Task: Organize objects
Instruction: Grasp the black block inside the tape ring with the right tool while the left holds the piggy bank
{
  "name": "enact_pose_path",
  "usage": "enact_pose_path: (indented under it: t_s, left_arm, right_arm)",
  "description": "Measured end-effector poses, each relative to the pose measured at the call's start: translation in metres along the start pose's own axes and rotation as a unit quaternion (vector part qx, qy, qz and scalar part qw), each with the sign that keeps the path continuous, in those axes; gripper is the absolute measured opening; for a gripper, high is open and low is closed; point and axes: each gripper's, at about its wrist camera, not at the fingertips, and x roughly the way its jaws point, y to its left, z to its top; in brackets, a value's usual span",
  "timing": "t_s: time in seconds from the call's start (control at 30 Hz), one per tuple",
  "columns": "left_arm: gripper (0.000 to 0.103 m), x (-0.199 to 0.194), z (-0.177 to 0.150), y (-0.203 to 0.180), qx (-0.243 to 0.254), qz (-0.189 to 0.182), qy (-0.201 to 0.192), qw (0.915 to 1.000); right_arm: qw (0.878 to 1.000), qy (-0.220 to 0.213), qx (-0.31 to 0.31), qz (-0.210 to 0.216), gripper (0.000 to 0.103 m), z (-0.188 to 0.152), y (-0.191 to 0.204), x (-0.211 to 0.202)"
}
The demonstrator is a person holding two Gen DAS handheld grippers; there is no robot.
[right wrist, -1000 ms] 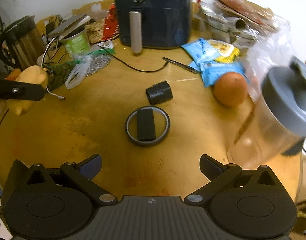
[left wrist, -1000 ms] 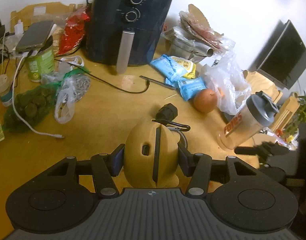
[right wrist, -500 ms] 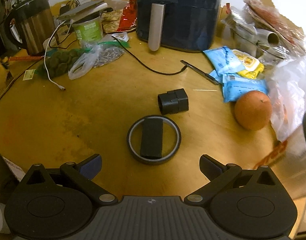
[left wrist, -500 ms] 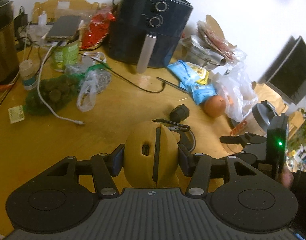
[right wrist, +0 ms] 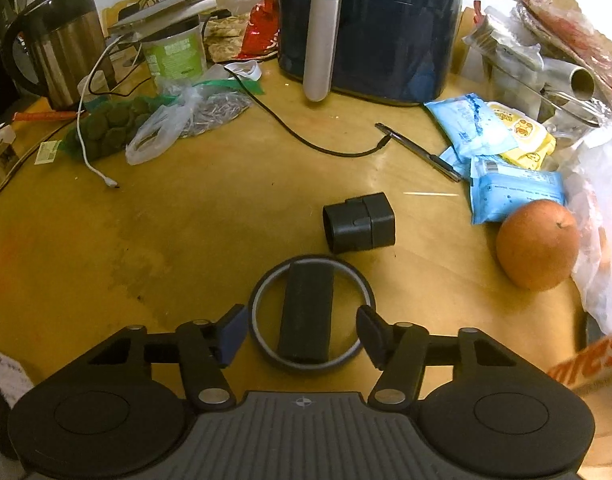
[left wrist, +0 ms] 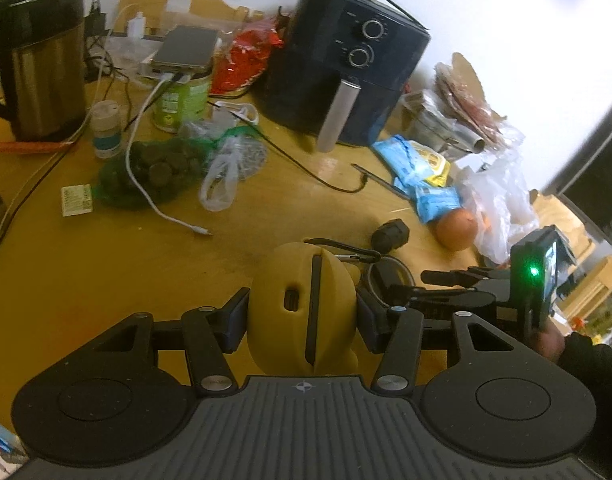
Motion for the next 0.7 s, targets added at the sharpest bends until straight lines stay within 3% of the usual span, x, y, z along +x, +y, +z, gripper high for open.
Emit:
enact_pose_path:
  t_s: [0.33, 0.47, 0.7]
  left_arm:
    - [0.053, -0.012, -0.009, 0.012, -0.033, 0.025, -0.010, 0.9991]
    - [0.053, -0.016, -0.013, 0.018, -0.047, 0.036, -0.012, 0.9982]
    - [0.053, -0.019, -0.016, 0.023, -0.060, 0.042, -0.014, 0.9972]
  right_arm:
    - [1.000, 0.014, -0.004, -0.003, 0.058, 0.010, 0.000, 0.022]
    - [0.999, 0.034, 0.002, -0.004, 0.046, 0.009, 0.000, 0.036]
    - [0.999, 0.038, 0.005, -0.004, 0.035, 0.008, -0.002, 0.042]
